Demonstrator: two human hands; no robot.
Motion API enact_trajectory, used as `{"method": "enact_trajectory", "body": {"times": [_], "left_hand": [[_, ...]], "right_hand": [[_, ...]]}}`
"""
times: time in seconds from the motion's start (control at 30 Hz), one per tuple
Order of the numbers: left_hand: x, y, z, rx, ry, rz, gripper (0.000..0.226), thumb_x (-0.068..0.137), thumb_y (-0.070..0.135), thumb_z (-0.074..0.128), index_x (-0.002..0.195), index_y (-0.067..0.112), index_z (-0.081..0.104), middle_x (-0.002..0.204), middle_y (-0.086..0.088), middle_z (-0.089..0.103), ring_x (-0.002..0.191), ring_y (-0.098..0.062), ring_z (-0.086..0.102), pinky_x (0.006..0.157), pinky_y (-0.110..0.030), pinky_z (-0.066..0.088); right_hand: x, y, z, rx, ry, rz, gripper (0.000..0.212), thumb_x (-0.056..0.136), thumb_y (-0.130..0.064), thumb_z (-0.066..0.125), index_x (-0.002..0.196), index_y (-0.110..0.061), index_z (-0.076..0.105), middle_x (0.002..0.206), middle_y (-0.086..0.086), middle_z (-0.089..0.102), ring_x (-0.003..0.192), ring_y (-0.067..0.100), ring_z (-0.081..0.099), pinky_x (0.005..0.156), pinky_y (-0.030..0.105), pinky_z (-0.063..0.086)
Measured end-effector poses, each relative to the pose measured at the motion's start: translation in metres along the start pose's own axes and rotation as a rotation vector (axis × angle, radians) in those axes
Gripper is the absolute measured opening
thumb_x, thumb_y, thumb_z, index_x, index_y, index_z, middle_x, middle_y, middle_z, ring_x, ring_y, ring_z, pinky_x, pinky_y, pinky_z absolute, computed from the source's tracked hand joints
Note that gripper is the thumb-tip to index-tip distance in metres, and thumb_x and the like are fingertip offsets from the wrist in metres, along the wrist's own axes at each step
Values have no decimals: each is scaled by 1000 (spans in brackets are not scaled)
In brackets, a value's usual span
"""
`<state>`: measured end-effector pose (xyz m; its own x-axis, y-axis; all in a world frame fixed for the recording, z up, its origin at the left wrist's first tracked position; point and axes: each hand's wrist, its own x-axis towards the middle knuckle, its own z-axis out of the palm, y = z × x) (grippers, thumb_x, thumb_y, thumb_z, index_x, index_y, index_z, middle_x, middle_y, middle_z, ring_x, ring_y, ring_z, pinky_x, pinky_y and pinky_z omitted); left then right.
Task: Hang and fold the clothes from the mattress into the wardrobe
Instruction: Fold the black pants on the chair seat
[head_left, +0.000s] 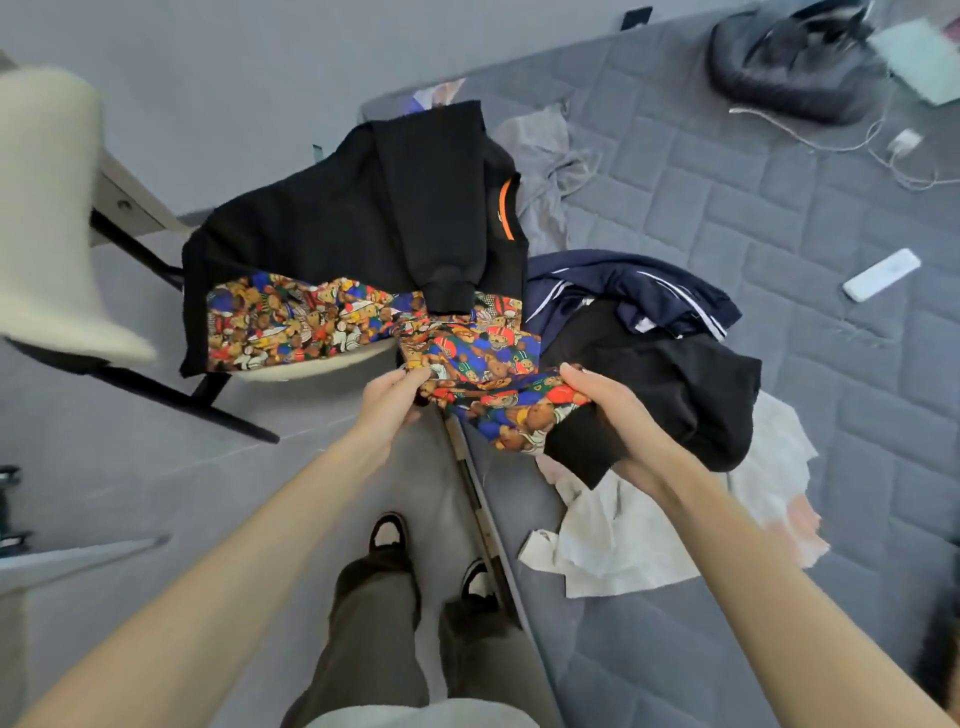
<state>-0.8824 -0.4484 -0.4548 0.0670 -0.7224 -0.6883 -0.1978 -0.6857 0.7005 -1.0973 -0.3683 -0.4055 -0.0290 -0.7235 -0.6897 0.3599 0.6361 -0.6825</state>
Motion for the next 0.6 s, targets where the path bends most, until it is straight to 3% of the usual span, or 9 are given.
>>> {"method": "enact_trajectory", "body": {"times": [0.07, 0.1, 0.17, 0.2, 0.3, 0.4, 0.5, 0.53, 0.6], "left_hand": [[5, 24, -7, 10, 66, 75, 17, 91, 26, 61, 78, 15, 59, 80, 2, 52, 74, -10, 50, 73, -27, 44], [9, 36, -10, 17, 69, 100, 15, 91, 27, 61, 90, 12, 61, 92, 0, 56, 86, -13, 52, 79, -28, 46], [19, 57, -17, 21, 46, 104, 38, 92, 28, 57, 126, 12, 55, 125, 2, 52, 111, -15, 50, 96, -33, 46], [24, 67, -20, 7, 20, 86, 43, 93, 29, 55, 133, 14, 50, 131, 5, 49, 116, -14, 48, 100, -35, 44], [42, 91, -27, -47, -61, 44, 43, 93, 36, 50, 133, 19, 53, 131, 6, 53, 113, -9, 50, 94, -29, 44], [62, 119, -30, -38, -149, 63, 35, 95, 17, 44, 127, 18, 58, 110, 6, 59, 90, -1, 52, 74, -19, 46], [90, 147, -33, 53, -240, 133, 52, 92, -6, 31, 135, 14, 53, 145, 4, 41, 124, -18, 46, 84, -20, 45], [103, 156, -36, 97, -241, 157, 54, 92, -8, 31, 135, 15, 52, 153, 6, 30, 129, -20, 43, 86, -23, 45], [134, 174, -40, 178, -265, 204, 55, 91, -9, 36, 134, 20, 54, 157, 7, 17, 126, -14, 46, 77, -20, 42]], "right_hand": [[4, -25, 17, 70, -3, -14, 44, 89, -32, 61, 117, 1, 63, 112, 18, 69, 107, 31, 65, 95, 40, 51], [6, -38, 25, 104, -8, -21, 45, 89, -33, 61, 118, 1, 63, 112, 18, 69, 105, 30, 66, 91, 37, 53], [13, -65, 43, 137, -6, -59, 42, 90, -33, 60, 115, 0, 65, 107, 17, 71, 99, 28, 69, 83, 34, 57], [19, -77, 51, 133, -5, -90, 40, 90, -33, 60, 113, 0, 65, 105, 15, 72, 97, 27, 69, 82, 33, 57], [40, -114, 78, 111, 7, -168, 35, 92, -31, 59, 111, -2, 65, 100, 11, 73, 91, 22, 71, 71, 27, 58], [73, -148, 103, 82, 23, -216, 36, 93, -31, 58, 116, -3, 63, 108, 12, 71, 98, 23, 69, 73, 28, 57], [118, -180, 123, 82, 55, -234, 35, 93, -32, 58, 118, -8, 63, 111, 8, 70, 103, 21, 67, 86, 32, 55], [135, -191, 129, 93, 63, -229, 31, 94, -32, 57, 115, -10, 64, 108, 6, 71, 100, 19, 67, 85, 31, 54], [166, -211, 144, 124, 81, -202, 20, 96, -30, 54, 107, -16, 63, 97, -1, 70, 89, 12, 66, 72, 24, 52]]}}
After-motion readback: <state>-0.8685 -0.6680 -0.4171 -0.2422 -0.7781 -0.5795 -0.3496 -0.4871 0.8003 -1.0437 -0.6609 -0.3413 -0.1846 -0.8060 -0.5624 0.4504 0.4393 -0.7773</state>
